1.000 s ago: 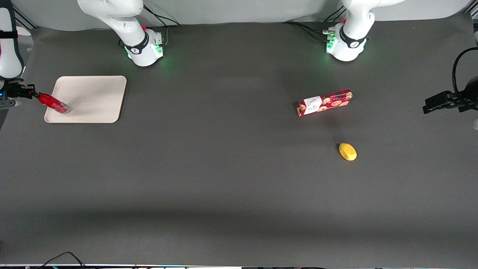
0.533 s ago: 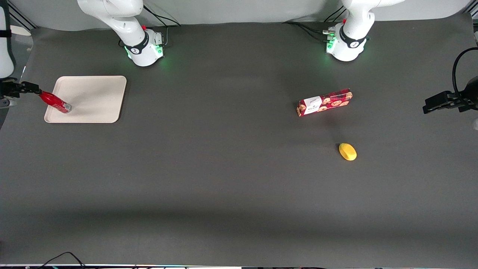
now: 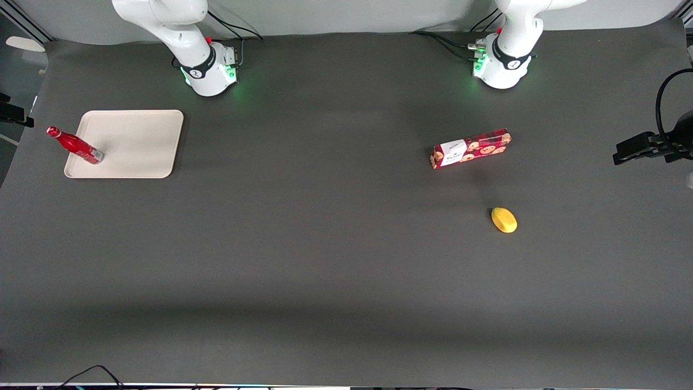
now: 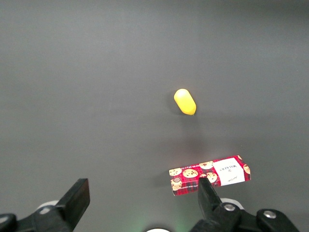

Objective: Place coke bottle on tray
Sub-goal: 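Lower the bottle onto the tray and open the right gripper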

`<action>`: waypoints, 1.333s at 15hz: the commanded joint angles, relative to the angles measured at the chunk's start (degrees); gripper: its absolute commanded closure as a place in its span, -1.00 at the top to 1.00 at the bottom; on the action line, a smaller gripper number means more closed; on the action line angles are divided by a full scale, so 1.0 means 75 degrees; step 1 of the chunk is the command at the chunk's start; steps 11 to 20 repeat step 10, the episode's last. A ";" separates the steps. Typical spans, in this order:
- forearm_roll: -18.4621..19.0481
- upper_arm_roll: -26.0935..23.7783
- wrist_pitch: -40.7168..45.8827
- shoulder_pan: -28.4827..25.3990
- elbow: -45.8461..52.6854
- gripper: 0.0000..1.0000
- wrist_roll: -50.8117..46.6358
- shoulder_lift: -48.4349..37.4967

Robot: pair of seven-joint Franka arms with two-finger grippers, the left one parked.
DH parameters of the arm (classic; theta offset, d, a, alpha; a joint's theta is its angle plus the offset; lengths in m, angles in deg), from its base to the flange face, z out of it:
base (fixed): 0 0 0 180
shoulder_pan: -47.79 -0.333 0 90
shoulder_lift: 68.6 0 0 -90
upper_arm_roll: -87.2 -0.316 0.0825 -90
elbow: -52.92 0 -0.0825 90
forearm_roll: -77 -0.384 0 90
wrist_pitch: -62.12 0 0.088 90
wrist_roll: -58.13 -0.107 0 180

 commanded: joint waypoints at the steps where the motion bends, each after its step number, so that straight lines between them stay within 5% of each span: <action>1: -0.0238 -0.1498 0.0380 0.0053 0.0478 1.00 -0.1765 -0.0436; 5: -0.1068 -0.2274 0.0404 -0.0041 0.1088 1.00 -0.3208 -0.0180; 20: -0.1058 -0.2498 0.0404 -0.0029 0.1546 1.00 -0.3739 0.0161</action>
